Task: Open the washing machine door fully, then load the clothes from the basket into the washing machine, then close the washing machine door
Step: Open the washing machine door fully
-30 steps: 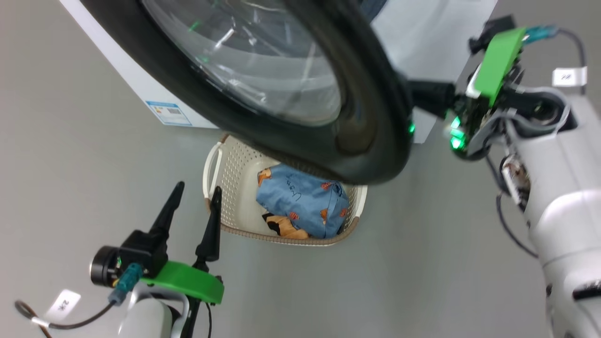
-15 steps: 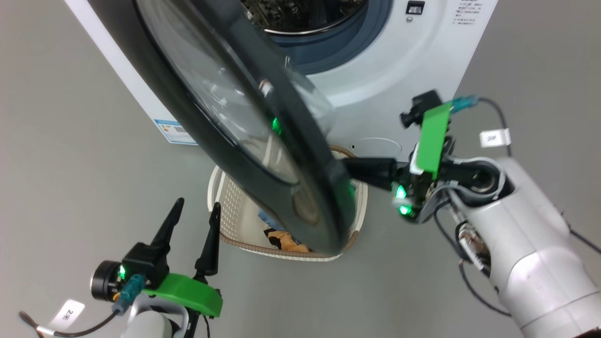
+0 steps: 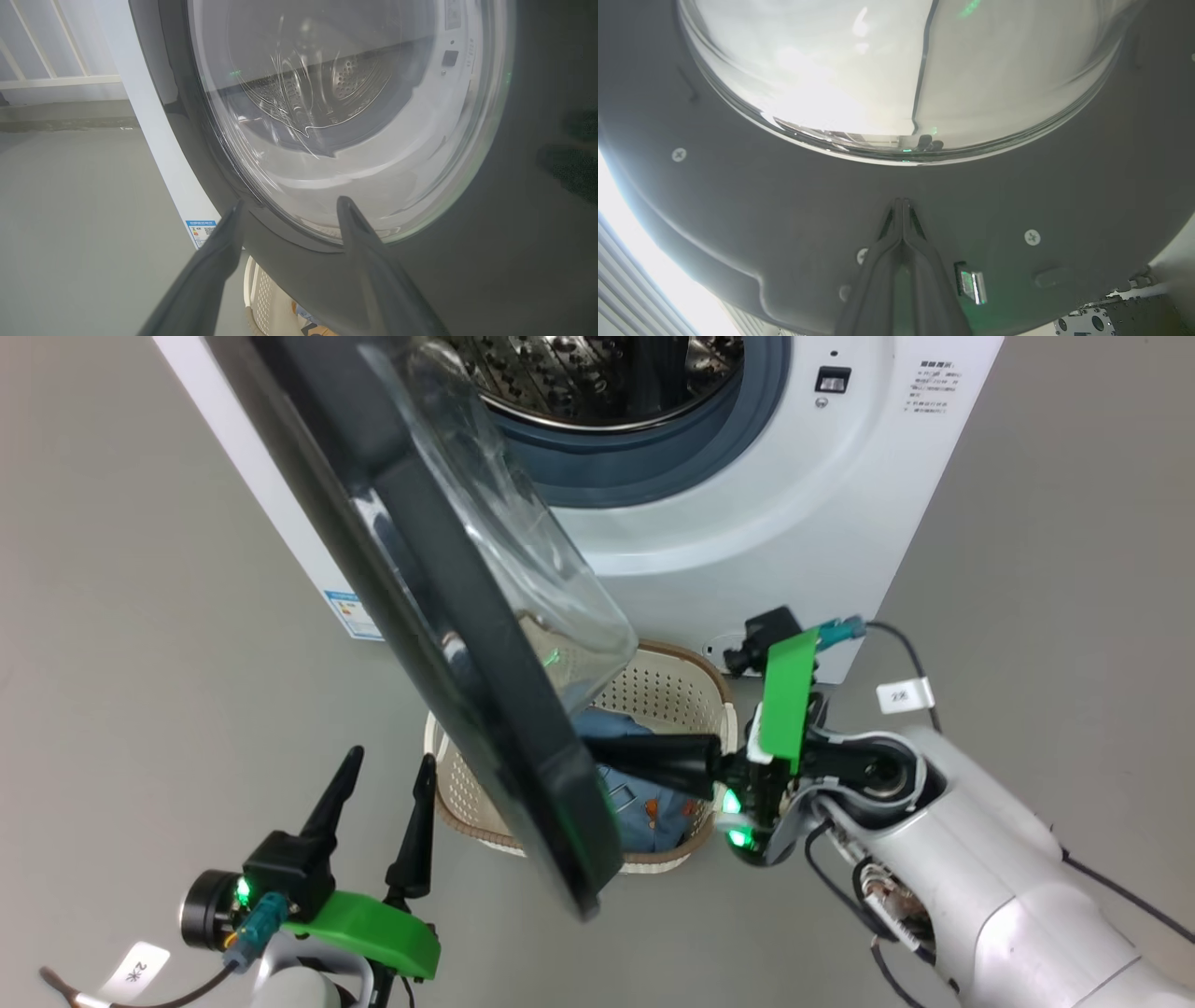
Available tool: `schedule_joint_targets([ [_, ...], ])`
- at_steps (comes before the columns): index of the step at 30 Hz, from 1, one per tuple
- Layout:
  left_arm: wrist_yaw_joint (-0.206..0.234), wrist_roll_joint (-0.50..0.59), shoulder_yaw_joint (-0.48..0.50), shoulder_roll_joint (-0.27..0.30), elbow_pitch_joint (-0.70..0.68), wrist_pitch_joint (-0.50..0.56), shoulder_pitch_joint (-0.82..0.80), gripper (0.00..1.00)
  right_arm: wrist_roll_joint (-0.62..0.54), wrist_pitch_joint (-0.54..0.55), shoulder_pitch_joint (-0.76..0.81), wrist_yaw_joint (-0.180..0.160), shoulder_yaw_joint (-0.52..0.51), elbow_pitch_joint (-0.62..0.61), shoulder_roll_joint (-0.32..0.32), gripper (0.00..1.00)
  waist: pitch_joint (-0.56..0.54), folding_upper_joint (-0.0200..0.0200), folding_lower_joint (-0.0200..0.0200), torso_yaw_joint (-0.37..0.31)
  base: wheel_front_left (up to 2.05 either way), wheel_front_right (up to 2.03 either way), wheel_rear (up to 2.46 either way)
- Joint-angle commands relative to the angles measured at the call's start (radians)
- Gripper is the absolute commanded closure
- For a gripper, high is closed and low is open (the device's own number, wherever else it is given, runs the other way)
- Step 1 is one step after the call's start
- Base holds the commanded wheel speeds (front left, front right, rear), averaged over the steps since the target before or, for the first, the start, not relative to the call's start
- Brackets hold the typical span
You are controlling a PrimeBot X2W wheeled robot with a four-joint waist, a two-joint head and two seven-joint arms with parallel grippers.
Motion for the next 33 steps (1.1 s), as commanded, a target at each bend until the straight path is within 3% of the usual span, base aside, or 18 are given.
schedule_joint_targets([
  [1,0.003,0.006,0.031,0.015,-0.015,-0.006,0.003,0.00,0.019,-0.008,0.021,0.006,0.027,-0.034,0.026,1.00,-0.004,0.0000,0.0000,0.001,0.00,0.00,0.00],
  [8,0.005,0.006,0.031,0.015,-0.010,-0.006,0.008,0.00,0.079,-0.056,0.031,0.006,0.088,-0.044,0.026,1.00,-0.022,0.0000,0.0000,0.001,0.00,0.00,0.00],
  [19,0.009,0.008,0.040,0.015,-0.009,-0.006,0.020,0.00,0.084,-0.175,0.041,0.006,0.076,-0.039,0.020,1.00,-0.043,0.0000,0.0000,-0.015,0.00,0.00,0.00],
  [24,0.009,0.008,0.047,0.016,-0.008,-0.006,0.028,0.00,0.049,-0.316,0.062,0.006,-0.001,-0.079,-0.006,1.00,-0.060,0.0000,0.0000,-0.023,0.00,0.00,0.00],
  [30,0.012,0.009,0.055,0.020,-0.008,-0.006,0.041,0.00,-0.071,-0.588,0.112,0.006,-0.132,-0.167,-0.074,1.00,-0.081,0.0000,0.0000,-0.040,0.00,0.00,0.00],
  [31,0.013,0.009,0.057,0.022,-0.008,-0.006,0.043,0.00,-0.102,-0.636,0.125,0.006,-0.148,-0.183,-0.088,0.94,-0.085,0.0000,0.0000,-0.043,0.00,0.00,0.00],
  [33,0.014,0.010,0.059,0.024,-0.006,-0.006,0.047,0.00,-0.161,-0.726,0.152,0.006,-0.176,-0.211,-0.115,0.12,-0.095,0.0000,0.0000,-0.049,0.00,0.00,0.00],
])
